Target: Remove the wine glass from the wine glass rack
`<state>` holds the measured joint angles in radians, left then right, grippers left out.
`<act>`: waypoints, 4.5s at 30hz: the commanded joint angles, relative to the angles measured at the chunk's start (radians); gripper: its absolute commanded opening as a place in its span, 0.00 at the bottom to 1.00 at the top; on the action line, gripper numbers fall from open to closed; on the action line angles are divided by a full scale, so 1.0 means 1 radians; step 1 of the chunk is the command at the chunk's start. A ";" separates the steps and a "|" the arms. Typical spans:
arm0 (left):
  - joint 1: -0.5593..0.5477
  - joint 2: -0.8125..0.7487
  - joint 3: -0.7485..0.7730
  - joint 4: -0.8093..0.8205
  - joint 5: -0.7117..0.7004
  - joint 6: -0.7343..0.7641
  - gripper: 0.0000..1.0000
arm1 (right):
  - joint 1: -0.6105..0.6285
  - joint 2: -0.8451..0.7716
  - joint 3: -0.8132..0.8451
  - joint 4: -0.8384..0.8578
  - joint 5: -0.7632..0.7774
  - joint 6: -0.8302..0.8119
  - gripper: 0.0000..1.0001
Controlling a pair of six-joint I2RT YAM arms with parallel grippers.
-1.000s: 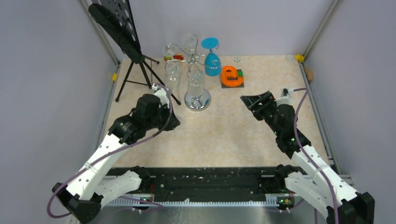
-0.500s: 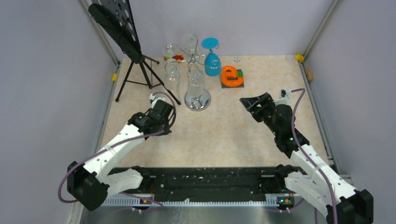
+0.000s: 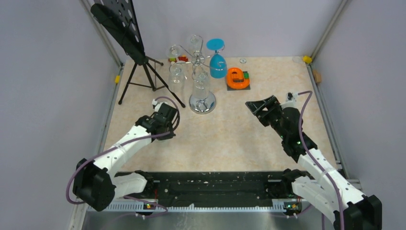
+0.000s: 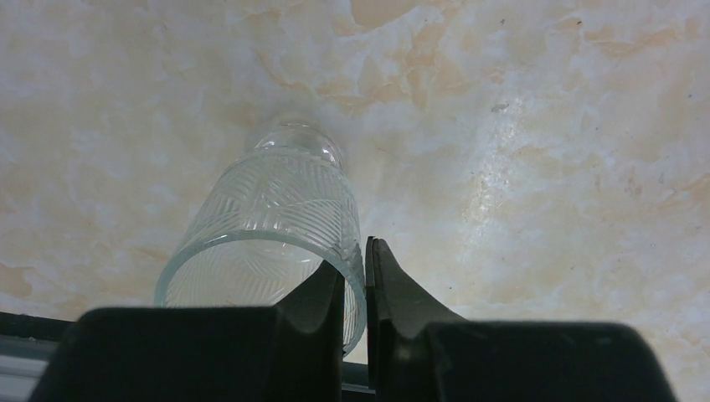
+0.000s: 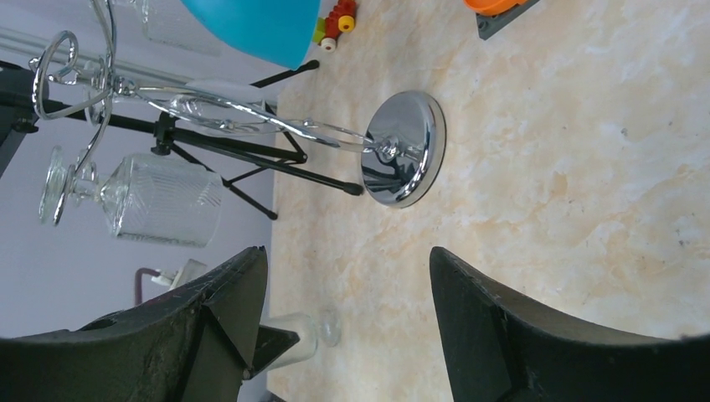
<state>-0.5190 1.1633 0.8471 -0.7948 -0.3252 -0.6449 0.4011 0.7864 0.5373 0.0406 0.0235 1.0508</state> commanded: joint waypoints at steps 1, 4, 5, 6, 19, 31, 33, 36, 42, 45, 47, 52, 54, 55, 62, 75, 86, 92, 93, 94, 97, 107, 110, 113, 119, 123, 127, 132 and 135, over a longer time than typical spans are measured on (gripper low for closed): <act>0.034 0.010 -0.022 0.070 0.035 0.002 0.00 | -0.011 0.009 0.012 0.056 -0.066 0.017 0.72; 0.050 0.006 -0.023 0.070 0.043 0.007 0.00 | -0.012 0.014 0.016 0.050 -0.072 0.023 0.73; 0.053 0.004 -0.021 0.065 0.041 0.008 0.02 | -0.012 0.014 0.016 0.050 -0.074 0.025 0.73; 0.056 0.001 -0.016 0.058 0.038 0.008 0.04 | -0.013 0.016 0.016 0.049 -0.078 0.029 0.73; 0.076 -0.085 0.160 -0.028 -0.062 0.087 0.61 | -0.013 0.086 0.099 0.016 -0.175 -0.009 0.73; 0.088 -0.242 0.256 0.130 -0.191 0.136 0.98 | 0.043 0.269 0.267 0.206 -0.397 0.088 0.68; 0.090 -0.269 0.247 0.193 -0.187 0.159 0.98 | 0.075 0.325 0.310 0.267 -0.422 0.097 0.70; 0.093 -0.318 0.225 0.262 -0.103 0.197 0.98 | 0.117 0.386 0.343 0.455 -0.452 0.146 0.74; 0.093 -0.378 0.224 0.265 0.033 0.305 0.98 | 0.173 0.485 0.481 0.448 -0.399 0.149 0.75; 0.093 -0.400 0.221 0.258 0.035 0.327 0.98 | 0.183 0.529 0.509 0.456 -0.375 0.198 0.71; 0.093 -0.414 0.220 0.253 0.055 0.342 0.98 | 0.187 0.555 0.508 0.488 -0.352 0.268 0.67; 0.093 -0.462 0.179 0.285 0.078 0.406 0.98 | 0.195 0.609 0.542 0.488 -0.328 0.345 0.60; 0.093 -0.492 0.140 0.321 0.058 0.410 0.99 | 0.200 0.629 0.550 0.486 -0.312 0.353 0.59; 0.093 -0.497 0.134 0.323 0.044 0.405 0.99 | 0.202 0.636 0.554 0.490 -0.311 0.355 0.57; 0.093 -0.485 0.141 0.304 0.010 0.385 0.99 | 0.205 0.678 0.558 0.577 -0.319 0.402 0.42; 0.093 -0.454 0.124 0.309 0.053 0.361 0.99 | 0.206 0.683 0.615 0.422 -0.311 0.367 0.26; 0.094 -0.461 0.113 0.309 0.042 0.364 0.99 | 0.206 0.675 0.687 0.246 -0.283 0.288 0.04; 0.094 -0.467 0.107 0.307 0.032 0.369 0.99 | 0.206 0.676 0.766 0.089 -0.248 0.173 0.04; 0.094 -0.469 0.106 0.307 0.032 0.370 0.99 | 0.206 0.680 0.790 0.059 -0.248 0.152 0.04; 0.094 -0.470 0.106 0.306 0.031 0.370 0.99 | 0.206 0.683 0.808 0.030 -0.247 0.130 0.04; 0.094 -0.471 0.103 0.307 0.030 0.372 0.99 | 0.206 0.693 0.841 -0.034 -0.243 0.078 0.05; 0.094 -0.478 0.094 0.305 0.018 0.378 0.99 | 0.206 0.710 0.924 -0.196 -0.185 -0.089 0.10; 0.094 -0.476 0.093 0.305 0.018 0.378 0.99 | 0.206 0.715 0.932 -0.197 -0.197 -0.091 0.05; 0.094 -0.479 0.092 0.304 0.016 0.379 0.99 | 0.206 0.710 0.918 -0.165 -0.218 -0.068 0.00; 0.094 -0.484 0.089 0.305 0.015 0.380 0.99 | 0.206 0.677 0.841 0.031 -0.268 0.055 0.00; 0.094 -0.486 0.086 0.308 0.014 0.384 0.99 | 0.211 0.641 0.813 0.066 -0.275 0.074 0.00; 0.094 -0.488 0.084 0.308 0.015 0.386 0.99 | 0.211 0.610 0.779 0.078 -0.275 0.089 0.00; 0.094 -0.499 0.081 0.308 0.007 0.383 0.99 | 0.211 0.585 0.783 0.030 -0.280 0.100 0.00; 0.094 -0.502 0.079 0.310 0.005 0.383 0.99 | 0.211 0.557 0.759 0.028 -0.250 0.102 0.00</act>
<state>-0.4301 0.6758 0.9333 -0.5293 -0.3054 -0.2695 0.6067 1.4277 1.3003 0.0364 -0.2550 1.1488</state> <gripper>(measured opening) 0.986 0.027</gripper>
